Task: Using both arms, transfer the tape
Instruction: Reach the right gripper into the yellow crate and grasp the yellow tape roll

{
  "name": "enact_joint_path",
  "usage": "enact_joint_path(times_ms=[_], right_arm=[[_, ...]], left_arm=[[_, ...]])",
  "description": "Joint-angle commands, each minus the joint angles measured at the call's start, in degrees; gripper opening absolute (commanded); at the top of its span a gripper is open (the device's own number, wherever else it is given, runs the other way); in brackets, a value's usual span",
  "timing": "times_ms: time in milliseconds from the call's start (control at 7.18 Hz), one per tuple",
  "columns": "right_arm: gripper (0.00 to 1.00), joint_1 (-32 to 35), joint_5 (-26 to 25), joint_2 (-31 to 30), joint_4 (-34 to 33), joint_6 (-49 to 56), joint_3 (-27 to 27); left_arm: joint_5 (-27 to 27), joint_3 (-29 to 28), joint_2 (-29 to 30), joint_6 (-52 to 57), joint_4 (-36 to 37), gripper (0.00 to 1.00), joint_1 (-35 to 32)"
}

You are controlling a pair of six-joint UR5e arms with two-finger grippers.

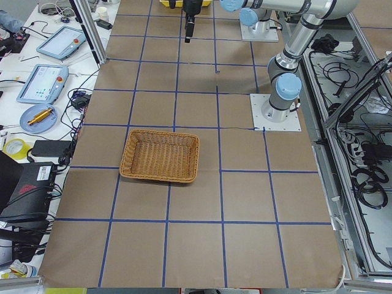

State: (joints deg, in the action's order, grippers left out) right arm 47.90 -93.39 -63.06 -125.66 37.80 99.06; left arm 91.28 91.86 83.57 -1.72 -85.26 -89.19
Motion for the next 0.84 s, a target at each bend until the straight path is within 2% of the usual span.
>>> enact_joint_path(times_ms=[0,139,279,697], right_arm=[[0.42,0.0,0.0,0.6,-0.4,0.0,0.0],[0.15,0.0,0.0,0.6,-0.4,0.0,0.0],[0.00,0.0,0.0,0.3,-0.4,-1.3,-0.4],[0.00,2.3,-1.8,-5.3,3.5,-9.1,-1.9]], left_arm=[[0.1,0.9,-0.7,0.0,-1.2,1.00,-0.1],[-0.6,-0.4,0.3,0.0,-0.9,1.00,0.5],[-0.1,0.3,-0.3,0.0,-1.4,1.00,0.2],[-0.1,-0.5,0.1,0.0,-1.1,1.00,0.4]])
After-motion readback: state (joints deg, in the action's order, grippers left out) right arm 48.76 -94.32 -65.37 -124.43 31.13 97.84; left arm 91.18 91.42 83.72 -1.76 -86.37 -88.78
